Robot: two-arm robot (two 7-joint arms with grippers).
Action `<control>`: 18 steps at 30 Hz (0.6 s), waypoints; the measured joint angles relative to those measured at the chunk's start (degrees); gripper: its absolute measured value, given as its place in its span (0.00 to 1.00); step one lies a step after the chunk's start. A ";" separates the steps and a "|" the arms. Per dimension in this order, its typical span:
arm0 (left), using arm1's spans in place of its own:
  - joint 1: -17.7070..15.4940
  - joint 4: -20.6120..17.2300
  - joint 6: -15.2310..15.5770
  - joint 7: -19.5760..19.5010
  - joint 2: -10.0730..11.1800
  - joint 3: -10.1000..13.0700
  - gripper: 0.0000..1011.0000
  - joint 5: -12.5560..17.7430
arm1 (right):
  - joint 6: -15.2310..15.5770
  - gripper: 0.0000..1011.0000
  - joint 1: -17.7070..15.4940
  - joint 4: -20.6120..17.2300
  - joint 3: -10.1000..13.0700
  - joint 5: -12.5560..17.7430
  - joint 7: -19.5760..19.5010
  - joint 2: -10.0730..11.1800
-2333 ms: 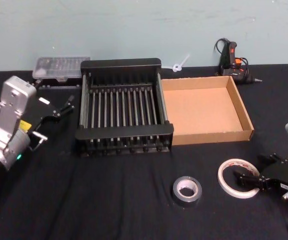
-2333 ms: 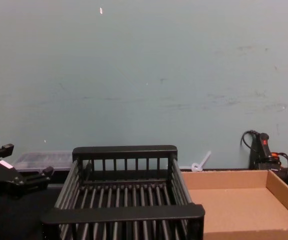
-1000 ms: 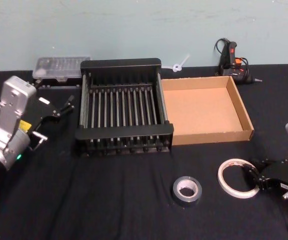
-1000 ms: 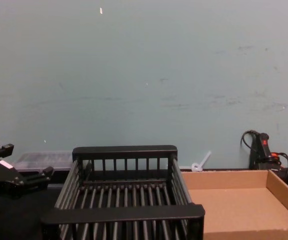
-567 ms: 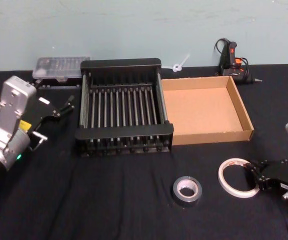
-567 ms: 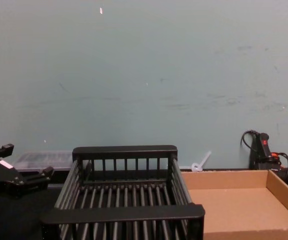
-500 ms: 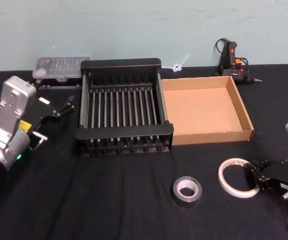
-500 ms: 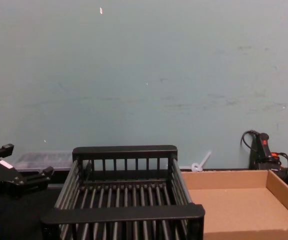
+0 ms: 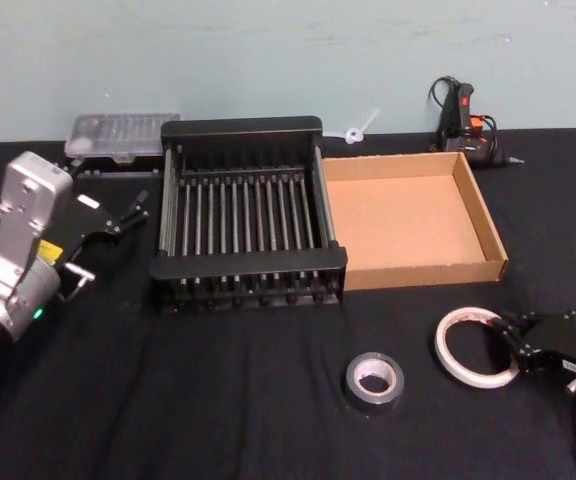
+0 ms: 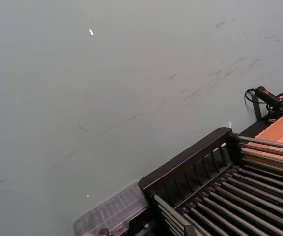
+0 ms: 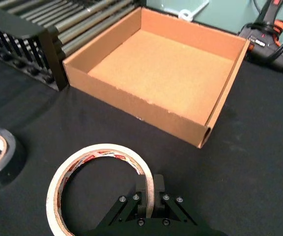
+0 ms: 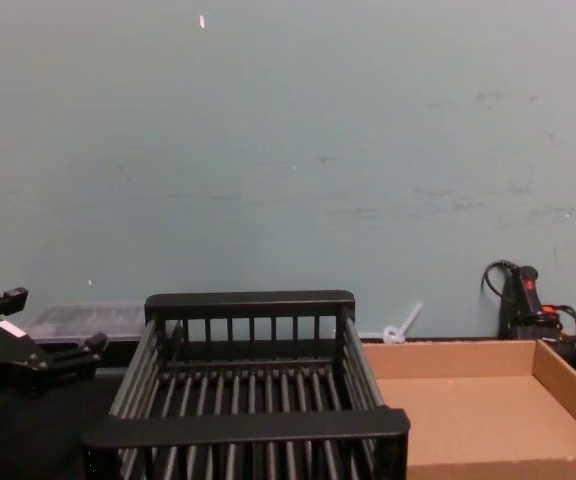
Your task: Pick up the white tape and place it into the black box , Pick up the silver tape and place it into the brown box.
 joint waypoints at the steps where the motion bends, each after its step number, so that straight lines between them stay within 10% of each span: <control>1: 0.00 0.00 0.00 0.00 0.00 0.00 0.99 0.00 | -0.04 0.09 -0.02 -0.11 0.10 0.10 0.06 -0.01; 18: 0.00 0.00 0.00 0.00 0.00 0.00 0.99 0.00 | -2.54 0.09 3.26 -1.15 0.49 2.01 0.41 -1.88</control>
